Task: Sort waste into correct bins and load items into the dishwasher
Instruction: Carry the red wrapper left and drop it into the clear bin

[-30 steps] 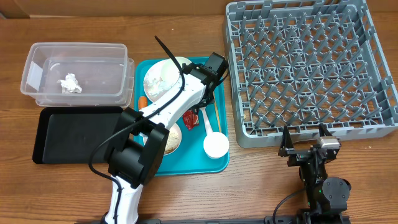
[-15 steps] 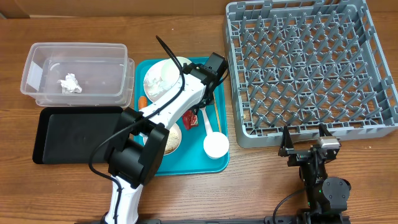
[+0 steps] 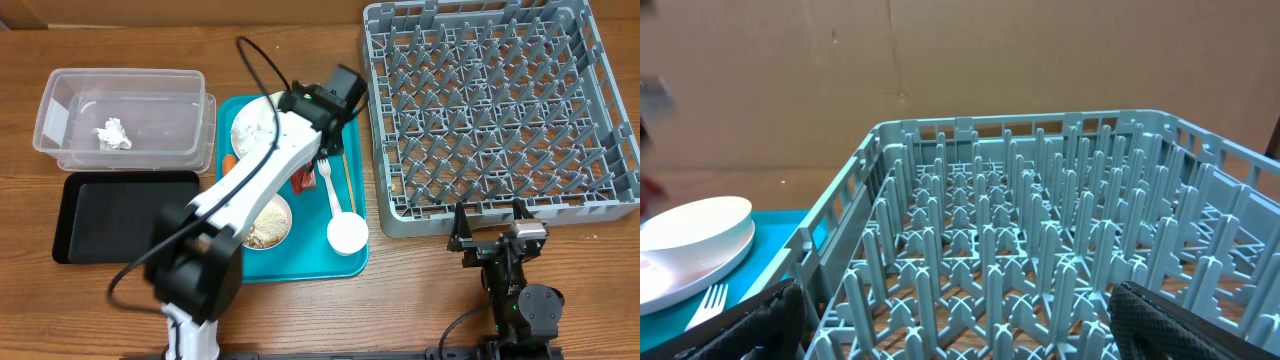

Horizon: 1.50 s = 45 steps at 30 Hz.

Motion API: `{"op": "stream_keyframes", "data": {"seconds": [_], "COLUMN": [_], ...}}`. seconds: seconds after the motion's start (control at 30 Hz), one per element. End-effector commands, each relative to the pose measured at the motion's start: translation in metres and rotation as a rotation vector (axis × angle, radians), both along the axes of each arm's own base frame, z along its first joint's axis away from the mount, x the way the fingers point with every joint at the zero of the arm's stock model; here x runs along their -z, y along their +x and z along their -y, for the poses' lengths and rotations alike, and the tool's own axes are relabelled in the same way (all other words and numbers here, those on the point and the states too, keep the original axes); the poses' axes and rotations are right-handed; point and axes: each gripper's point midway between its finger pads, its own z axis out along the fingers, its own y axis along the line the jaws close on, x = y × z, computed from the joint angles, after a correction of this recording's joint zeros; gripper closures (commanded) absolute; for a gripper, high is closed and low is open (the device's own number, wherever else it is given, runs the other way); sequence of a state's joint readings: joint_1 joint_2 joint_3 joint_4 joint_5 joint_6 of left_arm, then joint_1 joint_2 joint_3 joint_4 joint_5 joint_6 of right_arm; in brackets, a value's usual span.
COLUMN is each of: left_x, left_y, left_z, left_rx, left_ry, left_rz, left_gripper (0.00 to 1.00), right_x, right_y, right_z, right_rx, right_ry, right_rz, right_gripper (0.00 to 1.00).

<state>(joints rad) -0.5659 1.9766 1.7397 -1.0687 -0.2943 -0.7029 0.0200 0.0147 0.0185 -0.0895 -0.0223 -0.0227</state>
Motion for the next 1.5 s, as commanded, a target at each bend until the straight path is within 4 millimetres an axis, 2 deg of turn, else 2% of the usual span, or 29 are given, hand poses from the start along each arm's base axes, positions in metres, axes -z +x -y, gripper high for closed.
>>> {"op": "stream_keyframes", "data": {"seconds": [0.0,0.1,0.13,0.23,0.4,0.6,0.7,0.8,0.97,1.1,1.2,1.47], "left_x": [-0.067,-0.092,-0.101,-0.113,-0.109,-0.100,-0.088,-0.068,-0.028,-0.005,0.002,0.002], "left_y": [0.013,0.018,0.020,0.025,0.035,0.043,0.045,0.048,0.053,0.055,0.056,0.056], "left_z": [-0.029,-0.056,-0.071,-0.106,-0.160,-0.212,-0.231,-0.247,-0.263,-0.277,-0.286,-0.315], "left_rx": [-0.034,-0.086,-0.118,-0.199,-0.337,-0.457,-0.500,-0.535,-0.569,-0.600,-0.621,-0.685], "left_ry": [0.027,0.032,0.026,0.020,-0.013,-0.024,-0.010,0.007,0.028,0.034,0.018,-0.014], "left_rz": [0.177,0.237,0.254,0.277,0.266,0.255,0.231,0.185,0.095,0.055,0.044,0.065], "left_gripper": [0.96,0.96,0.96,0.96,0.96,0.96,0.96,0.96,0.96,0.96,0.96,0.95], "right_x": [0.001,0.001,0.001,0.001,0.001,0.001,0.001,0.001,0.001,0.001,0.001,0.001], "right_y": [0.000,0.000,0.000,0.000,0.000,0.000,0.000,0.000,0.000,0.000,0.000,0.000], "right_z": [0.001,0.001,0.001,0.001,0.001,0.001,0.001,0.001,0.001,0.001,0.001,0.001], "right_rx": [0.003,0.003,0.003,0.003,0.003,0.003,0.003,0.003,0.003,0.003,0.003,0.003], "right_ry": [-0.001,-0.001,-0.001,-0.001,-0.001,-0.001,-0.001,0.000,-0.001,-0.001,-0.001,-0.001], "right_rz": [0.008,0.008,0.008,0.008,0.008,0.008,0.008,0.008,0.008,0.008,0.008,0.008], "right_gripper": [0.00,0.00,0.00,0.00,0.00,0.00,0.00,0.00,0.00,0.00,0.00,0.00]}}
